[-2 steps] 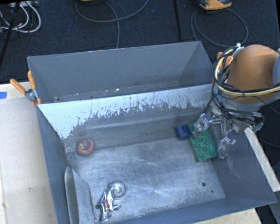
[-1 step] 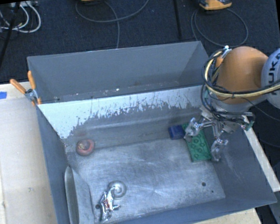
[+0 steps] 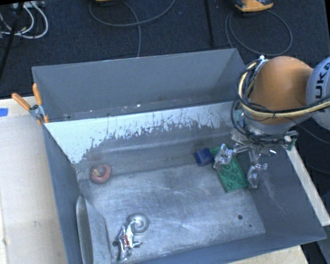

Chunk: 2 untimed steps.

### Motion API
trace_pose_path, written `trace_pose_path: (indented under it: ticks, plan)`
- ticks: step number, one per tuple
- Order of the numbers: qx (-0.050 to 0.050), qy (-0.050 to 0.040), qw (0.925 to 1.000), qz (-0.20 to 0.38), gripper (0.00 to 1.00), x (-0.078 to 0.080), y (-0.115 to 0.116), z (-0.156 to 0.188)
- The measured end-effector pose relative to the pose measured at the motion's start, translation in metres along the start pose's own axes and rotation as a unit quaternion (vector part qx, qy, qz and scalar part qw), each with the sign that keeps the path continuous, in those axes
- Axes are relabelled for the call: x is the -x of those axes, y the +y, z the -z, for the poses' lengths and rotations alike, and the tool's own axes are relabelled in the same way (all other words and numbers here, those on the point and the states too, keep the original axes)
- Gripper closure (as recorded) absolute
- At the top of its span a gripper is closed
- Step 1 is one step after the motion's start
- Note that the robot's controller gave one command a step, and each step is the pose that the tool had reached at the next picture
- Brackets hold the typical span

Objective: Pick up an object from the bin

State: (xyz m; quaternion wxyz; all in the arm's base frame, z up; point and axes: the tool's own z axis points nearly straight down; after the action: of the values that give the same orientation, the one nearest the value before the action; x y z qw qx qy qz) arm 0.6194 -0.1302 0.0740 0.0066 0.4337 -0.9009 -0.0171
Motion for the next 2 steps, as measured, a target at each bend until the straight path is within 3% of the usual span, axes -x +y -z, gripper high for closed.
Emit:
trace_pose_path:
  ticks: [1, 2]
  plan:
    - [0.001, 0.0029, 1.0, -0.001, 1.0, -0.003, -0.001, 0.001]
    - [-0.01, 0.0072, 0.9999, -0.002, 1.0, -0.006, 0.003, 0.019]
